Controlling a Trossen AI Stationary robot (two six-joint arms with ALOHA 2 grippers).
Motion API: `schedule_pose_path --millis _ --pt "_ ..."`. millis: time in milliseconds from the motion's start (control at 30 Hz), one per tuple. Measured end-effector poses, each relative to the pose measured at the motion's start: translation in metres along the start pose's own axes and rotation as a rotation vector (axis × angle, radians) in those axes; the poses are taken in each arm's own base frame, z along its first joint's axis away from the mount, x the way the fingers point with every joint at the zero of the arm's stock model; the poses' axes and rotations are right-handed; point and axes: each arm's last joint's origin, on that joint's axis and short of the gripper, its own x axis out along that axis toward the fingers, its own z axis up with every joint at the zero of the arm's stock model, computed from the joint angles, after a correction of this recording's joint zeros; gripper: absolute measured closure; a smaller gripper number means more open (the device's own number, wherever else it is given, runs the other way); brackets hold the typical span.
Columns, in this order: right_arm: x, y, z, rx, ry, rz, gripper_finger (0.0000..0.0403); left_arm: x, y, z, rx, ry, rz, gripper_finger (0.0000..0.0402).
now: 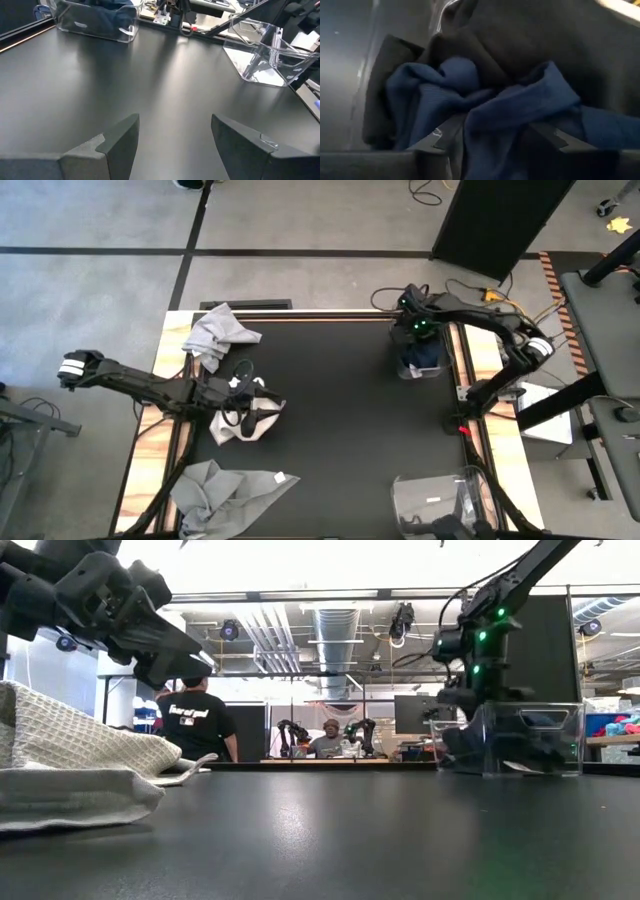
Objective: Sort towels by color in basket
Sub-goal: Put the dark blue towel into the top transparent bin
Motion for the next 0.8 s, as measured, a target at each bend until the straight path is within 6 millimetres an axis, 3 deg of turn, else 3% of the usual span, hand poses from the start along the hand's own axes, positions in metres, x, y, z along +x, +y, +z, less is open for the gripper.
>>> schedule_pose_path --millis 300,400,567,800 --pt "-0.064 -0.005 -0.024 0.030 -0.123 0.027 0.0209 0.000 0.000 -0.001 0.016 0.004 0.010 0.0169" --pt "-0.074 -0.011 -0.036 0.116 -0.168 -0.122 0.0209 0.001 0.000 -0.001 0.014 0.008 0.011 0.0169" --pt "-0.058 -0.009 -0.045 0.208 -0.228 -0.255 0.0224 0.001 0.001 -0.002 0.009 0.017 0.012 0.0169" --pt "-0.030 0.000 -0.040 0.222 -0.260 -0.409 0.0263 0.001 0.001 -0.003 0.018 0.025 0.014 0.0169"
